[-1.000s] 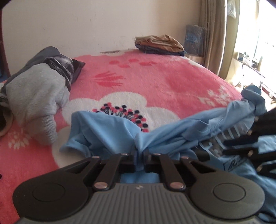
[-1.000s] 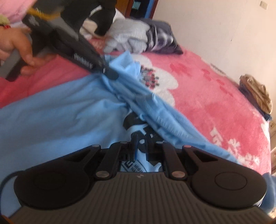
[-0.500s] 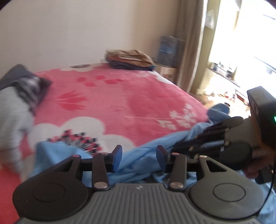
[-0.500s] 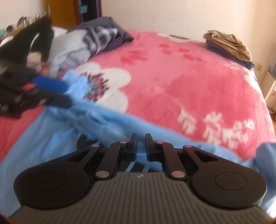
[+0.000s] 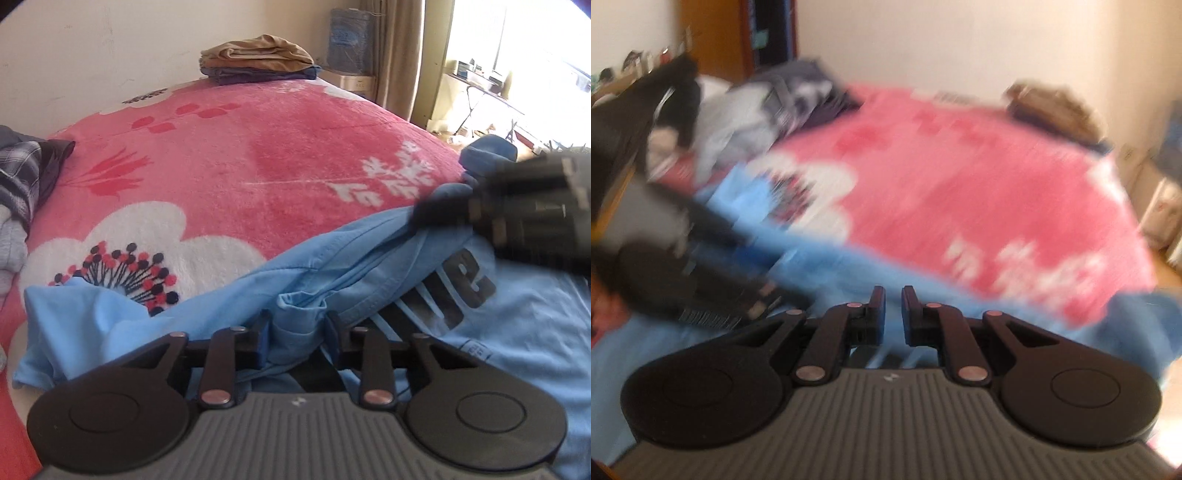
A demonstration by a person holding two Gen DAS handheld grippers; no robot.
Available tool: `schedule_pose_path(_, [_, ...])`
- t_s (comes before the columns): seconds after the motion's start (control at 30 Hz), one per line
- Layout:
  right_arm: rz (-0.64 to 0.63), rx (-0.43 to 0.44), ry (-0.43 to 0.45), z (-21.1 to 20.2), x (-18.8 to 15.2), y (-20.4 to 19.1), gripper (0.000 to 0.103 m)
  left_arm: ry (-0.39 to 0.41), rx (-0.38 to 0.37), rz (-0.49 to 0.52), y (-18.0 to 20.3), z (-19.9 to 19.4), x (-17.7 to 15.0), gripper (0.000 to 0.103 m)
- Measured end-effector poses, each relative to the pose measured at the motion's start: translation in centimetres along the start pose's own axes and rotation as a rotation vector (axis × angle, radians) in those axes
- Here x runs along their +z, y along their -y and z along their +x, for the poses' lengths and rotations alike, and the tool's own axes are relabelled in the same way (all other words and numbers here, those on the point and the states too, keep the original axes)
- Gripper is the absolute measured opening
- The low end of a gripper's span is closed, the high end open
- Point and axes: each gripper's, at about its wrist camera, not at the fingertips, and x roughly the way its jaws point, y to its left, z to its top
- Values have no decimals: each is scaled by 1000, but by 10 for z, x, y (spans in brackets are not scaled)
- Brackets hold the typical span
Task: Fold clothes
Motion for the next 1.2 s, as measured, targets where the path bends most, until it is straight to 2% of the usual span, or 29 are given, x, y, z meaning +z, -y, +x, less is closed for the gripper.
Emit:
schedule_pose_path(0.1, [38,-81,5,6,17,30,9,17,-8,-24,-3,-5,2,17])
schedule_pose_path(0.17, [121,-88,-61,14,19,54,15,31,-8,-22,-3,-9,1,15])
schedule_pose_path(0.23, [195,-91,-120,18,16,72,32,41,-8,-14,-3,-11,-1,13])
schedule_pose_path(0.27, [226,-96,-133,18,12,78,37,47,-8,-11,-2,-13,-2,13])
schedule_pose_path(0.3, [257,-103,-144,19,7,83,48,50,-6,-5,-2,-13,-2,12])
schedule_pose_path(0.33, [276,-93,-166,23,2,86,49,52,-3,1,-1,-13,-3,11])
schedule_pose_path(0.37, [295,-83,-188,26,-3,89,49,55,1,4,-1,-12,-4,10])
schedule_pose_path(0.4, [285,-84,-175,20,-6,85,41,60,4,6,0,-13,-4,9])
schedule_pose_path(0.43, [274,-85,-162,13,-10,81,19,66,6,7,0,-13,-4,9])
schedule_pose_path(0.5, [252,-87,-135,0,-16,73,10,80,11,14,1,-16,-4,9])
schedule_pose_path(0.73, [177,-94,-41,-46,-40,46,10,69,-14,59,4,-23,-11,11])
schedule_pose_path(0.8, [171,-93,-90,-45,-53,38,11,50,-28,65,4,-25,-14,17])
schedule_pose_path(0.87, [146,-97,-108,-45,-67,32,14,36,-43,66,3,-30,-18,30])
schedule_pose_path(0.9, [130,-100,-115,-45,-70,31,16,37,-55,66,1,-34,-19,34])
schedule_pose_path(0.97, [118,-100,-115,-51,-69,30,20,46,-83,63,-2,-44,-21,47])
schedule_pose_path(1.07, [101,-107,-104,-61,-62,31,24,84,-123,44,-7,-60,-20,52])
schedule_pose_path(1.2, [73,-121,-71,-63,-48,31,25,124,-116,12,-10,-65,-11,55])
